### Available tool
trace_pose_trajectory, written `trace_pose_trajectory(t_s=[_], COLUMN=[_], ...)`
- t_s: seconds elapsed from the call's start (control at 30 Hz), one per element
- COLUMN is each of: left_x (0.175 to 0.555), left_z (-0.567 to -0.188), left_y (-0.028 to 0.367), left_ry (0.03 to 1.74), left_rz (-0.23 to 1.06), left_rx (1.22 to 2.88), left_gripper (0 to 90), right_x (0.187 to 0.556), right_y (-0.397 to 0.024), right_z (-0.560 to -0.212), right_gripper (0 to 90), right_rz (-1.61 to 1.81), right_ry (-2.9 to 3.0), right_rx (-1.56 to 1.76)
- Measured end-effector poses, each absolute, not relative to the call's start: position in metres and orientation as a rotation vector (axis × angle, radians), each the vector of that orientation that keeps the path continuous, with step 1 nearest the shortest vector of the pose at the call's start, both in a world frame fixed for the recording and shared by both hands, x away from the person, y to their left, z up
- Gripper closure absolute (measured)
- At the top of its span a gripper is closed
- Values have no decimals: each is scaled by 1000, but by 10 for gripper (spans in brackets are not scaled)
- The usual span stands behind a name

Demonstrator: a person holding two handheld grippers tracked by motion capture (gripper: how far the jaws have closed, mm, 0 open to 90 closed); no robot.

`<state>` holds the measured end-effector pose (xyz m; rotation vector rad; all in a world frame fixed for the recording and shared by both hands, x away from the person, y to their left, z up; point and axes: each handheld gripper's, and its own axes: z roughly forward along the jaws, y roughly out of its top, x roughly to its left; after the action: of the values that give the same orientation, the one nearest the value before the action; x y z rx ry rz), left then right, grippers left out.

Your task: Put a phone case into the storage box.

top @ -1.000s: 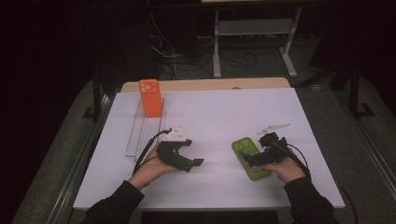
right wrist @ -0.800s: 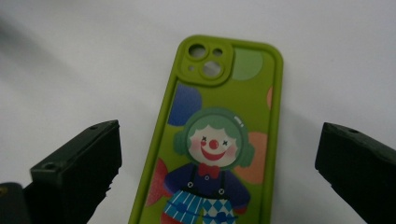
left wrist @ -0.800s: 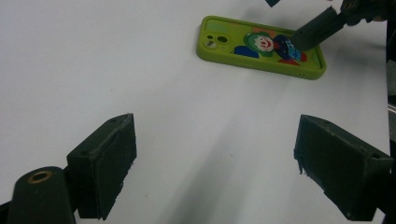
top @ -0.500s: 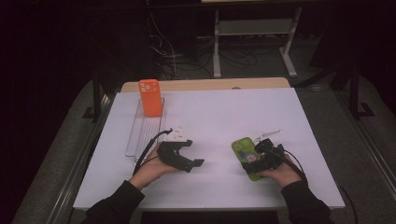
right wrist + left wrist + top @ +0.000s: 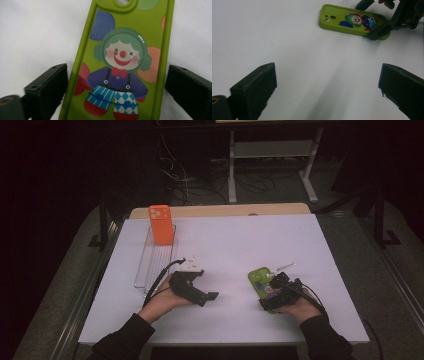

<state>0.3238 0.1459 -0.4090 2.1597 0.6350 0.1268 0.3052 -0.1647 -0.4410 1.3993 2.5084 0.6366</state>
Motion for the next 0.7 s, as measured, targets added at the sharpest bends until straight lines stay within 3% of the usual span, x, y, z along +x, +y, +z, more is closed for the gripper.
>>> trace_pose_trajectory(t_s=[0.7], left_x=[322], left_z=[-410], left_y=[144], left_ry=[612], left_rz=[136], left_rx=[2181], left_gripper=[0], right_x=[301], right_y=[-161], right_z=[-438], right_gripper=[147], right_rz=[608], right_ry=[2469], right_rx=[1475])
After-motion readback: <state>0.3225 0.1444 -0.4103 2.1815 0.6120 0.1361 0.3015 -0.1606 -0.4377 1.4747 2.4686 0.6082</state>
